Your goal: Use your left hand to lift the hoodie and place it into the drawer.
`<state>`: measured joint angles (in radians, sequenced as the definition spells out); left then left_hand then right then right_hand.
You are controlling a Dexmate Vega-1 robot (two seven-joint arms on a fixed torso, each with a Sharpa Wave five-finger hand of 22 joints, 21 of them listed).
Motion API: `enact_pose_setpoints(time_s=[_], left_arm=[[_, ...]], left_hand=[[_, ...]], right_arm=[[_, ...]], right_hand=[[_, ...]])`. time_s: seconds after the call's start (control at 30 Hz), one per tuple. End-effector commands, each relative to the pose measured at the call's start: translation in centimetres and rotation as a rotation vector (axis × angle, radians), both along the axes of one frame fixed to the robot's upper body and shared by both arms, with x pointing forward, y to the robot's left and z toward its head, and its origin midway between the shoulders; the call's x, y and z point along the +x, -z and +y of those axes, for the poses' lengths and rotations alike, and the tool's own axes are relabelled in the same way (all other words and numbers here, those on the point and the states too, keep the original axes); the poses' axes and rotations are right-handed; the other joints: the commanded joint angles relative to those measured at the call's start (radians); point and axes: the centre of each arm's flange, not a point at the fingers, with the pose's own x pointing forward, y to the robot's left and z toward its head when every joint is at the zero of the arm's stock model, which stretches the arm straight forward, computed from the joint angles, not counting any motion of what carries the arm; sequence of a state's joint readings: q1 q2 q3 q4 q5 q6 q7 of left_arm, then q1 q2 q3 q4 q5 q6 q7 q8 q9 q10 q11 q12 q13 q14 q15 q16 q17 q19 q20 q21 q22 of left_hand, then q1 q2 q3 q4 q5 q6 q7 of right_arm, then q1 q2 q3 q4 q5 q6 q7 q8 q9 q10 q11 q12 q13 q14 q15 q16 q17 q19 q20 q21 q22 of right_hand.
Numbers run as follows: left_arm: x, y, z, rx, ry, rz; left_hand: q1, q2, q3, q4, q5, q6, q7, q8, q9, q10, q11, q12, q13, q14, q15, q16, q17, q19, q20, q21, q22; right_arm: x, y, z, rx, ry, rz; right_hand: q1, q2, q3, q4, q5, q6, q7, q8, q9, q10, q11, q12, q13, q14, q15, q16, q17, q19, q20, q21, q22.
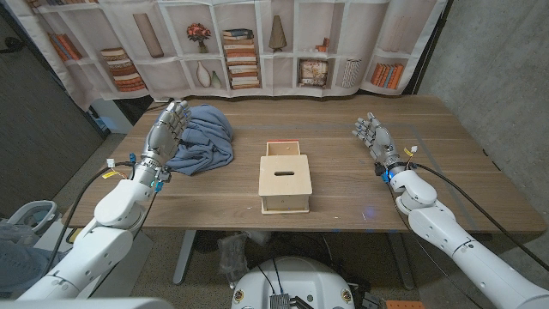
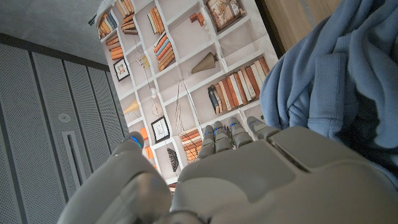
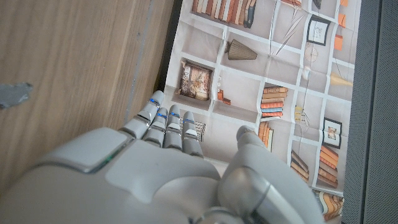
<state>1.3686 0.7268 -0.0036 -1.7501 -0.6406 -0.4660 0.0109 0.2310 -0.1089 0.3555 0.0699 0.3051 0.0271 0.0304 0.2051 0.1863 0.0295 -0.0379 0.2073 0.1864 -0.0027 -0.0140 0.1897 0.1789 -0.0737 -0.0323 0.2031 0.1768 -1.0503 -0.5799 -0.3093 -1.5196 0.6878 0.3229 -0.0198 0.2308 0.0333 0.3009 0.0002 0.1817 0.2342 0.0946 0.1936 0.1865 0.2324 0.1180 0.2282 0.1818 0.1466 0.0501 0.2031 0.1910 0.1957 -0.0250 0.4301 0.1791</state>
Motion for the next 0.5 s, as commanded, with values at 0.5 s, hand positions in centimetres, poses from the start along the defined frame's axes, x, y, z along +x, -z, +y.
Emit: enact_pose_setpoints(time_s=[0.5], left_arm=[[-0.89, -1.80, 1.96, 0.026, -0.144, 0.015]], left_hand=[[0.024, -0.008, 0.000, -0.019, 0.011, 0.012, 0.001, 0.004, 0.000, 0.011, -0.006, 0.002, 0.000, 0.011, -0.009, 0.004, 0.002, 0.001, -0.031, -0.002, 0.002]], right_arm=[[0.43, -1.00, 0.52, -0.017, 0.003, 0.010]], right_hand=[[-0.011, 0.005, -0.002, -0.004, 0.005, 0.007, 0.002, 0.004, 0.001, 0.007, -0.003, -0.001, 0.003, 0.010, 0.002, 0.001, 0.003, 0.013, -0.003, -0.006, 0.002]])
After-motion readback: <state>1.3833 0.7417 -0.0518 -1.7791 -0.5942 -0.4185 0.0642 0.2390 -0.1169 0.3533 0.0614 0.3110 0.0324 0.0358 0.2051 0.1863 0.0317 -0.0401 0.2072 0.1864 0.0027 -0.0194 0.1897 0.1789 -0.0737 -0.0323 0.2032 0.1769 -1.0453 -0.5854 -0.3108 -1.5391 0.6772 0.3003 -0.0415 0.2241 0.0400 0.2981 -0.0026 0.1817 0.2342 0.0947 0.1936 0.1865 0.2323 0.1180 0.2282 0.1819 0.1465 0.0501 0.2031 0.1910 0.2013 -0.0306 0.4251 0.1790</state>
